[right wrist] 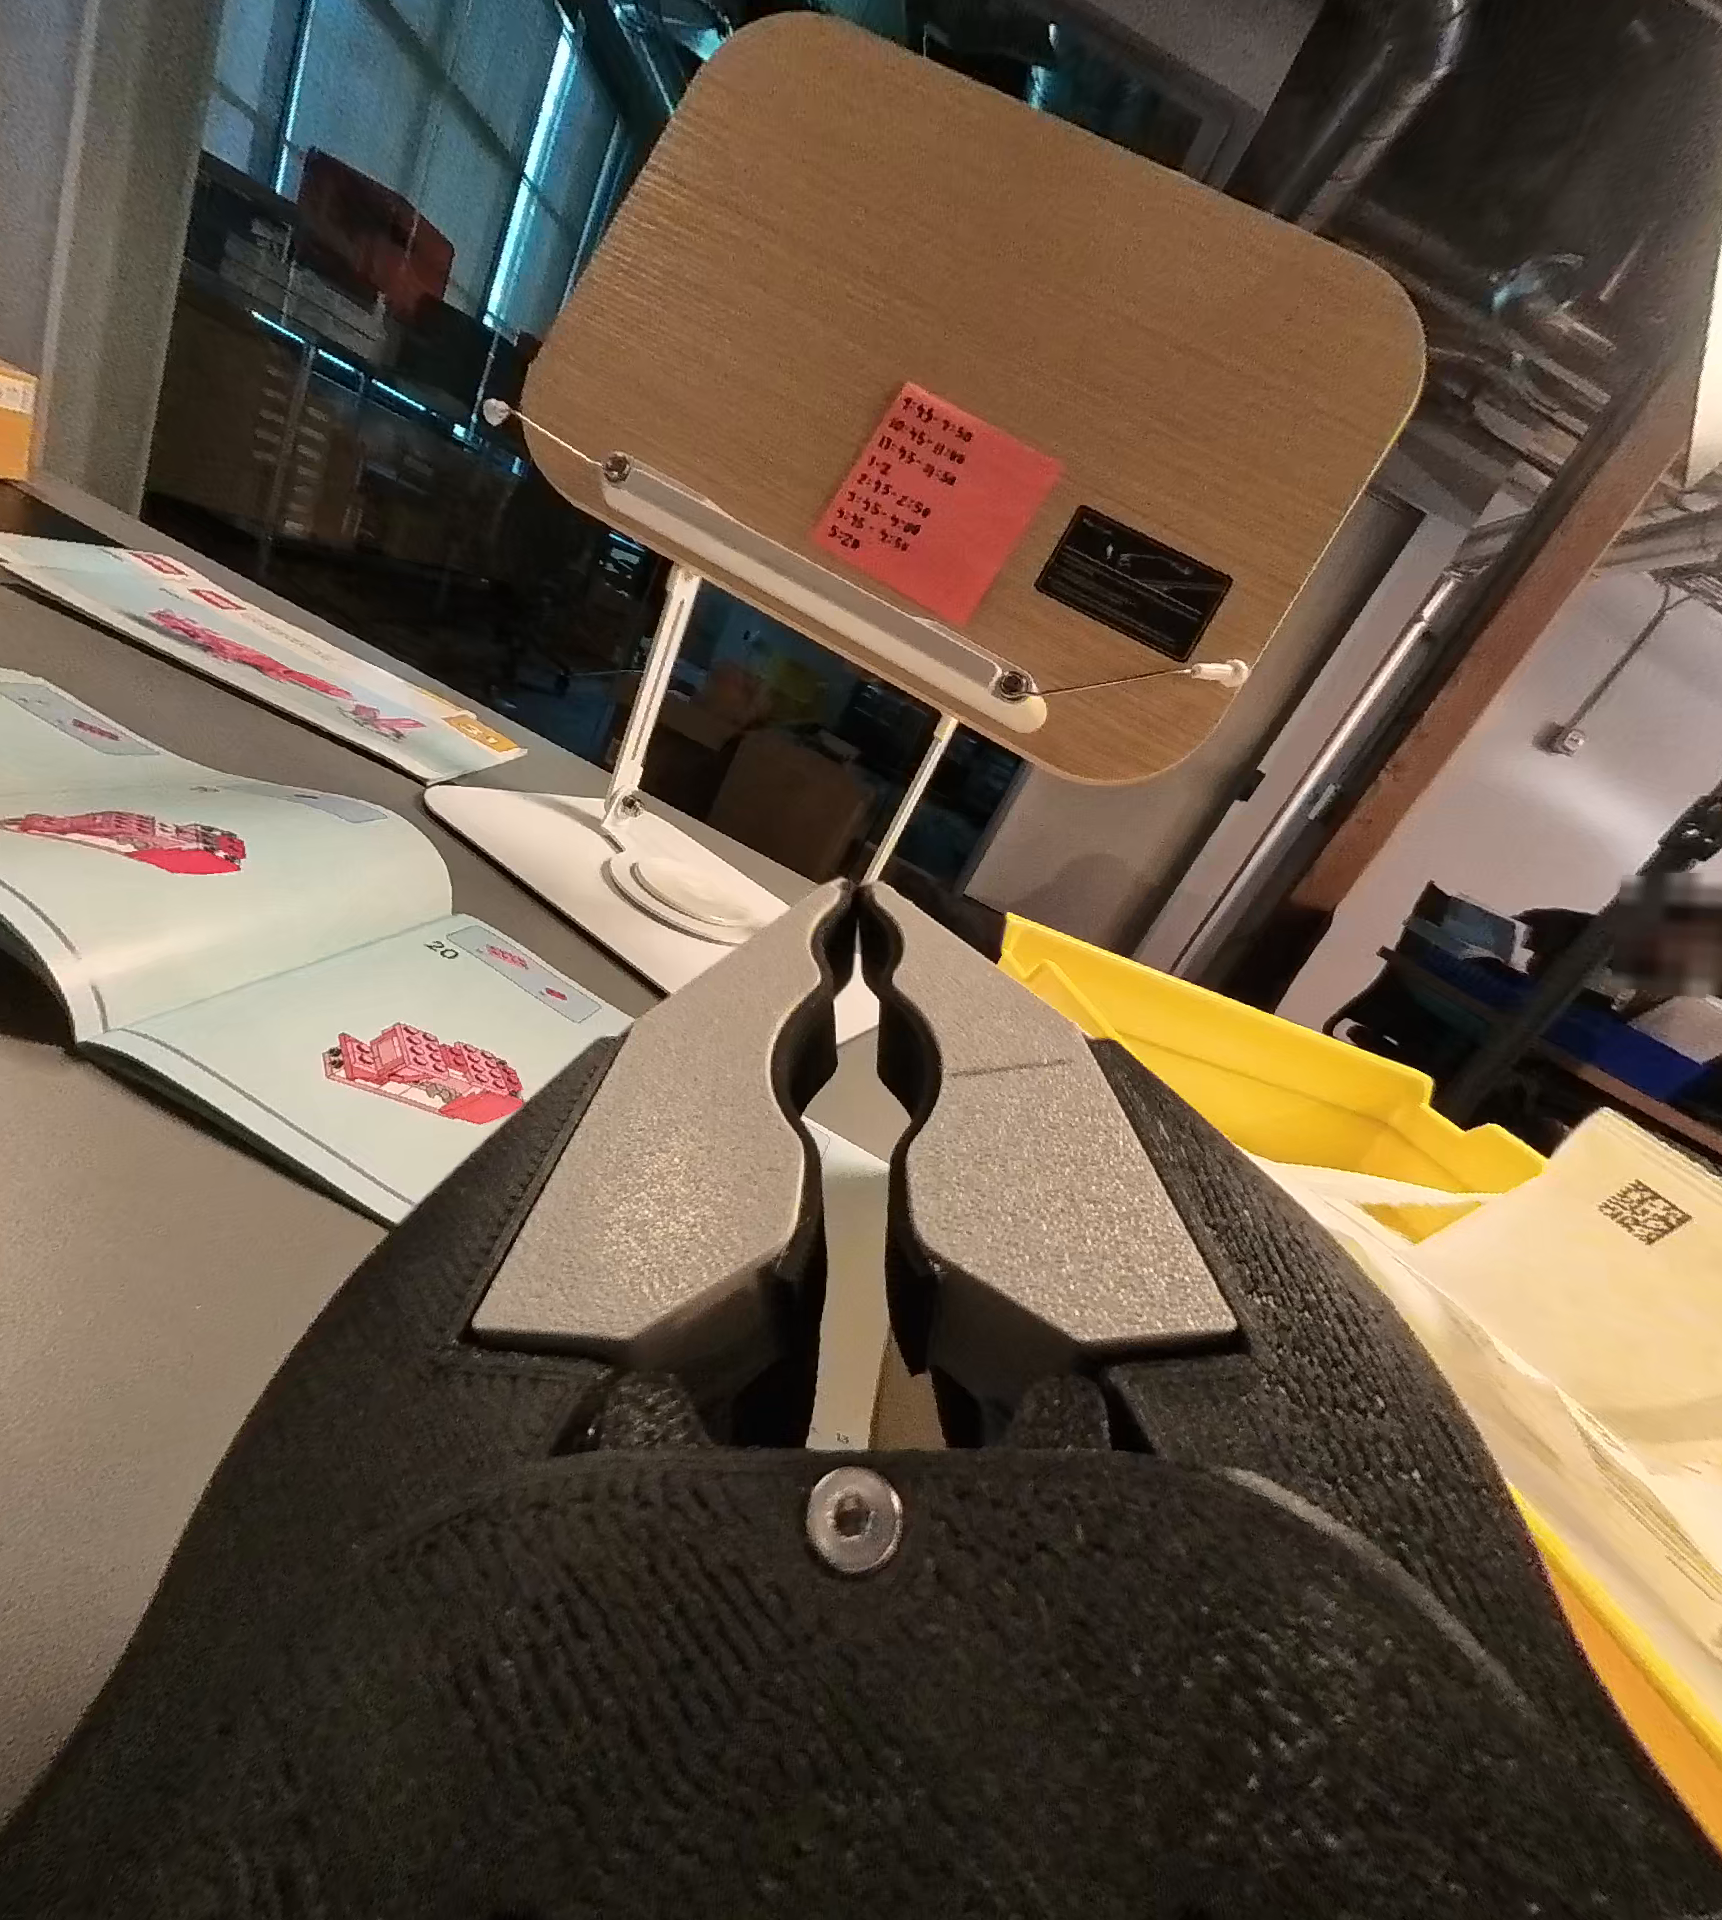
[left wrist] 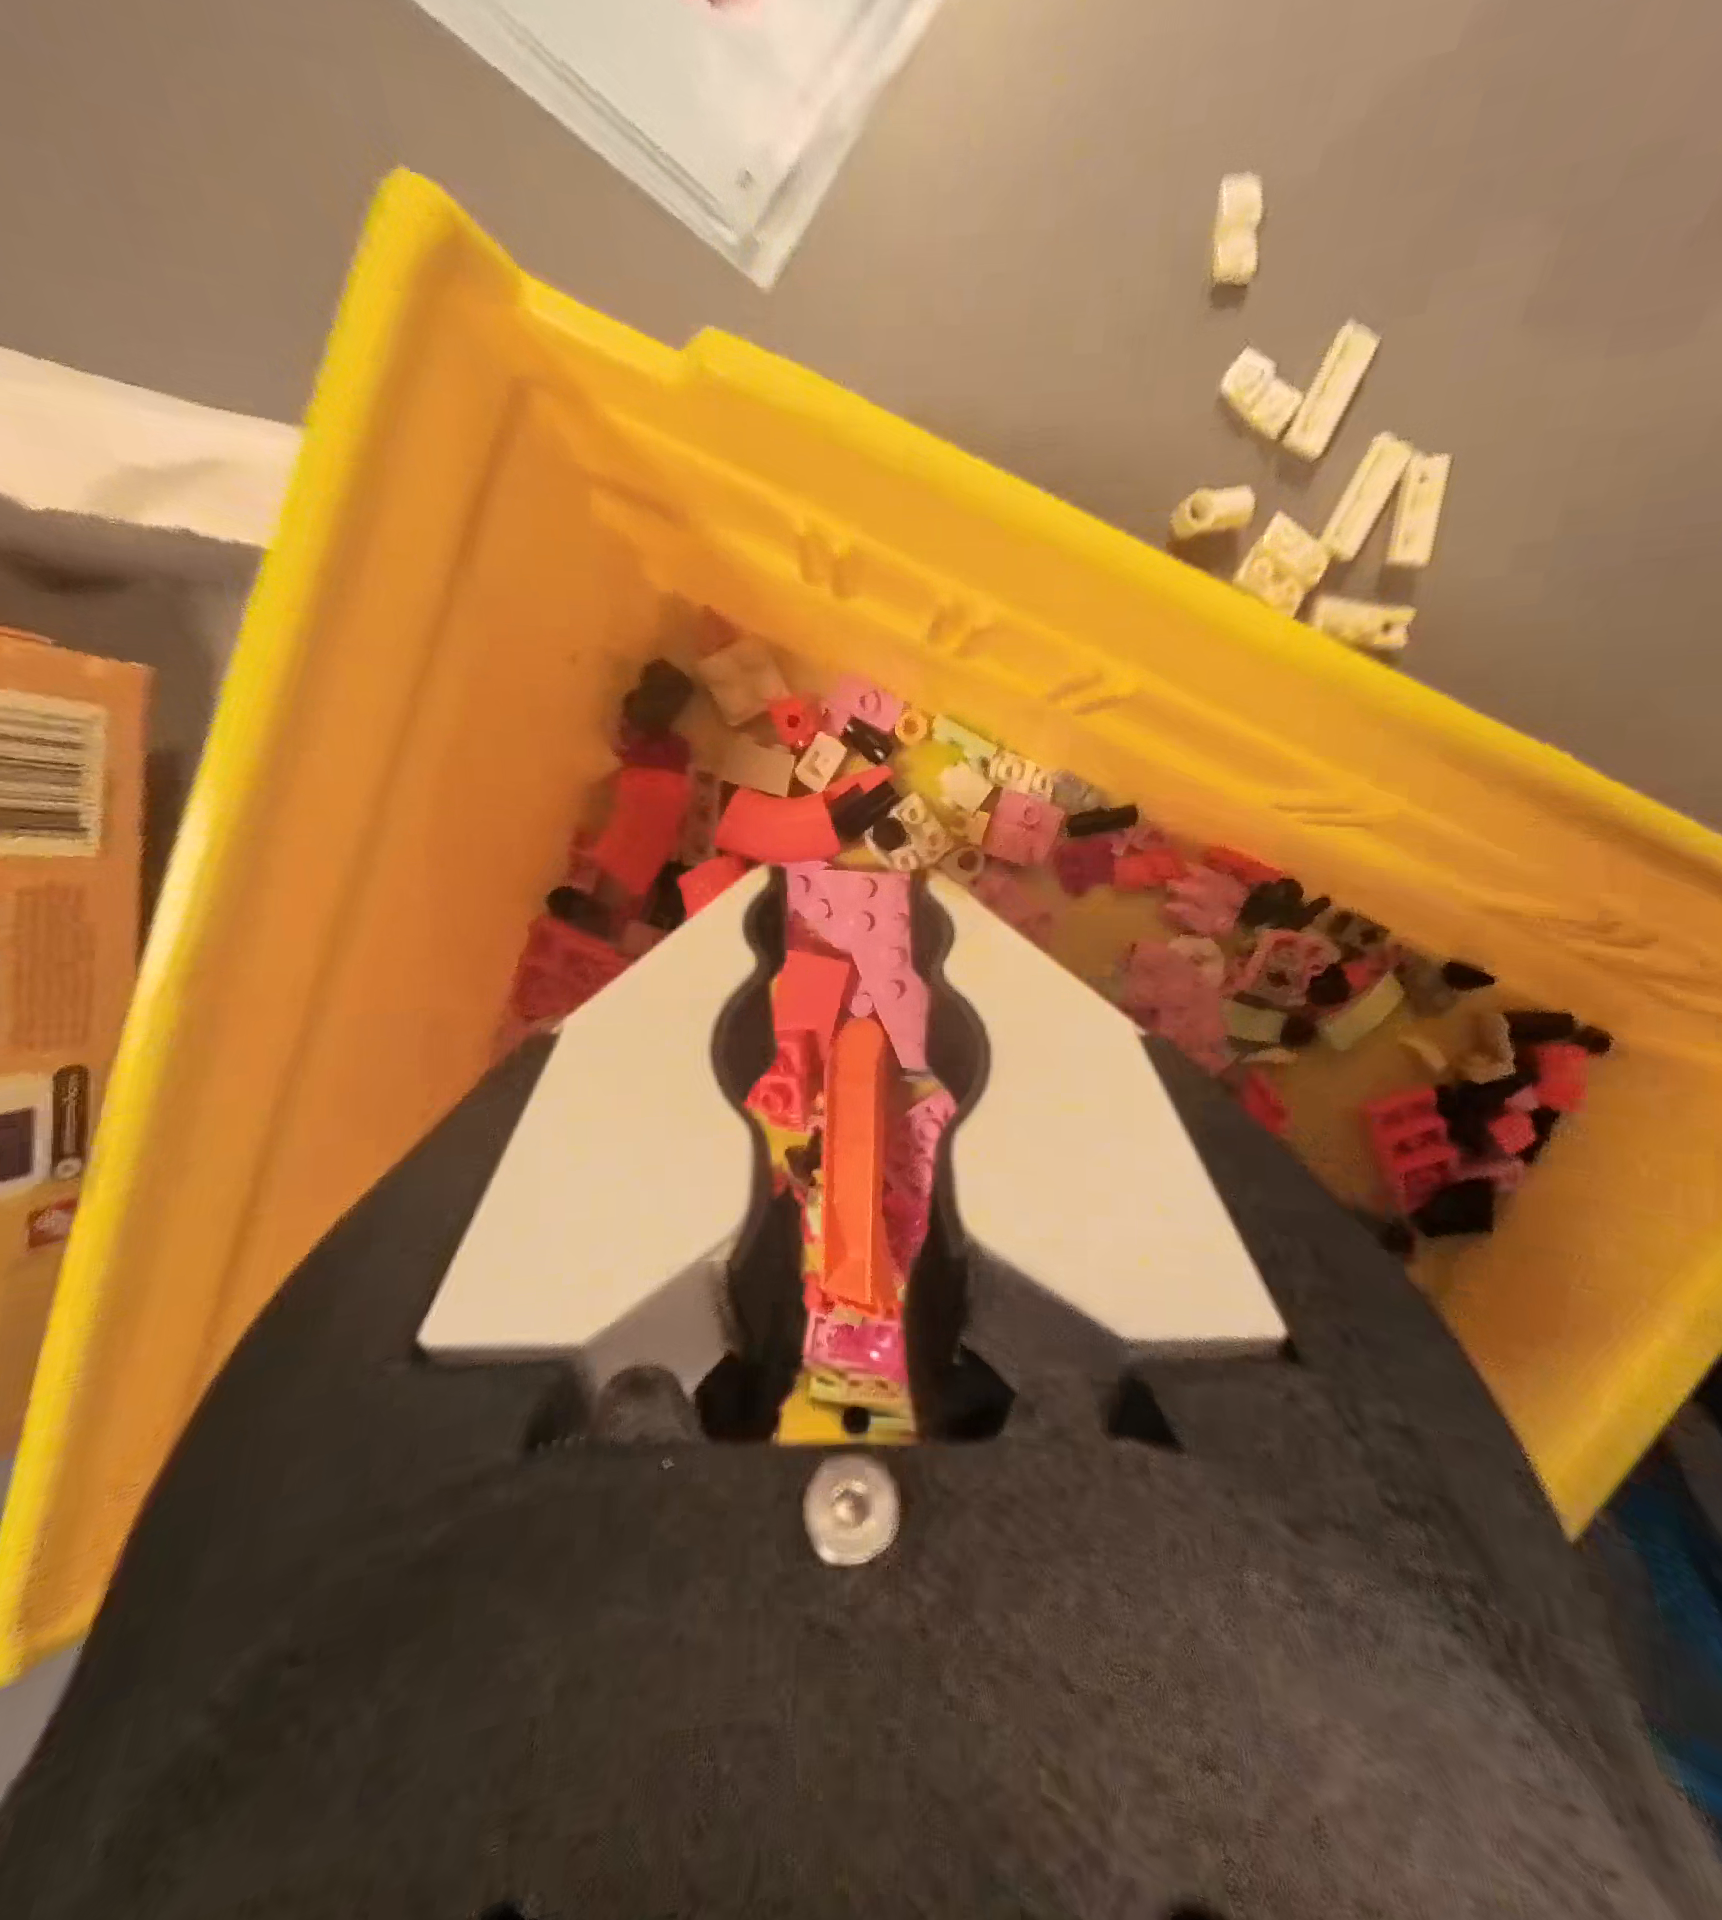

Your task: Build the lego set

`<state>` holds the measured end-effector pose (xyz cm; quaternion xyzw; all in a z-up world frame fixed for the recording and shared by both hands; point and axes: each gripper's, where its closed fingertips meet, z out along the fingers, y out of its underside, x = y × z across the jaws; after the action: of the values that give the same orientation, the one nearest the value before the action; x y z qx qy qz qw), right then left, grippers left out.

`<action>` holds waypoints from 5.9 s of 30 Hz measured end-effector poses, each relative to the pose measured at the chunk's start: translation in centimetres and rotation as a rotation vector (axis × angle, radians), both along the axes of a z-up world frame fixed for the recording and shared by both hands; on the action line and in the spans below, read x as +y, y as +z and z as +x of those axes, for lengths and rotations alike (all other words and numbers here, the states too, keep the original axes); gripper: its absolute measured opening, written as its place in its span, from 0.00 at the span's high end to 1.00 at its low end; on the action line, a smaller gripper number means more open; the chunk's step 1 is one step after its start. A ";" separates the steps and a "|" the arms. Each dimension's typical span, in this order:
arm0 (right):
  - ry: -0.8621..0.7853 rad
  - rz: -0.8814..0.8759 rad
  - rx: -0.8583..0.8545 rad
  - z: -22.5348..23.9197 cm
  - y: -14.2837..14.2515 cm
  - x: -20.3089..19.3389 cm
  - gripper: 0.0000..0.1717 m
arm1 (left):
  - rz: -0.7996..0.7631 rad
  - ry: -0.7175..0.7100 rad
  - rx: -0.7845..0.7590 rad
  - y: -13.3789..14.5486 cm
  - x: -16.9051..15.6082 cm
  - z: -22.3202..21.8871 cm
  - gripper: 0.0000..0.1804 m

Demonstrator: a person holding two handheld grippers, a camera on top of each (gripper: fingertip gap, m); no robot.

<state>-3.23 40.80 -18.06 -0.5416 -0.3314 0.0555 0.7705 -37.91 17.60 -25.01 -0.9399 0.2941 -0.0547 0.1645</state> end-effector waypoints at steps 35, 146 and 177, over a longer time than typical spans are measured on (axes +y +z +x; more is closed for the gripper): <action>0.020 0.007 -0.037 -0.7 -0.3 -0.2 1.00 | -0.007 -0.162 -0.005 -3.8 -5.2 4.6 0.59; 0.015 -0.005 -0.012 -0.4 -0.2 -0.2 1.00 | -0.238 0.386 0.328 -2.0 -3.2 -9.6 0.82; 0.048 -0.001 0.012 -0.6 0.1 -0.5 1.00 | -0.142 0.419 0.161 -2.2 -0.3 -9.9 1.00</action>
<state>-3.79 40.27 -17.93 -0.5335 -0.3396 0.0775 0.7708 -47.77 17.32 -27.24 -0.9910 0.1003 0.0354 0.0816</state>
